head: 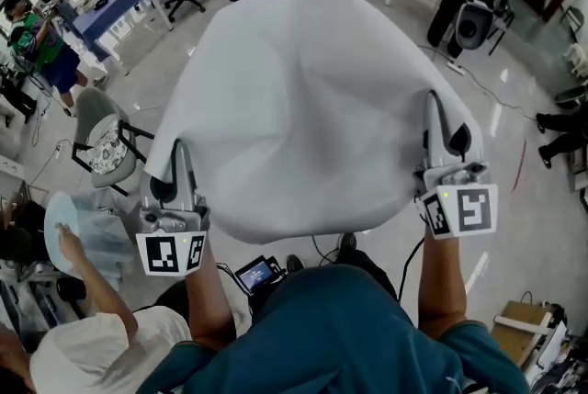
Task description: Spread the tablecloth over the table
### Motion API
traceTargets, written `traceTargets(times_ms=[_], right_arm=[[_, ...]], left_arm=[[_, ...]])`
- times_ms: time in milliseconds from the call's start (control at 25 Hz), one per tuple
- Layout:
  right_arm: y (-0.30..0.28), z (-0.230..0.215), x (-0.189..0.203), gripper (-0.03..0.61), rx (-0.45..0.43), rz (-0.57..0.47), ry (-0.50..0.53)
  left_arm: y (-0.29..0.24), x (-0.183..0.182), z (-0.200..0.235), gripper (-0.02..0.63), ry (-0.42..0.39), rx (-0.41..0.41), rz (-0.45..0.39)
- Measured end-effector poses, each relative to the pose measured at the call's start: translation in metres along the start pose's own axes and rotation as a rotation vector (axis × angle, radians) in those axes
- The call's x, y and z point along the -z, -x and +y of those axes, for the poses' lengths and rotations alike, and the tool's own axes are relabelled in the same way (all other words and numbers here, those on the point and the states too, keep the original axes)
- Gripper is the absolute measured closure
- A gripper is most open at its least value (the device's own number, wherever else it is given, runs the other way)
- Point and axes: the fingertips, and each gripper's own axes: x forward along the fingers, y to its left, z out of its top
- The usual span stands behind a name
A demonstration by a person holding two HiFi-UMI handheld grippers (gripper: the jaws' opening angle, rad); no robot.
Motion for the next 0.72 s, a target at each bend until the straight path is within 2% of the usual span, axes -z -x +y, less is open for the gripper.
traceTargets(times_ms=[520, 720], right_arm=[[-0.044, -0.082, 0.033, 0.566, -0.115, -0.048, -0.048], [-0.055, -0.101, 0.041, 0.566, -0.150, -0.066, -0.067]], left_arm=[[-0.053, 0.001, -0.057, 0.611, -0.062, -0.108, 0.028], [-0.062, -0.001, -0.072, 0.611, -0.082, -0.145, 0.035]])
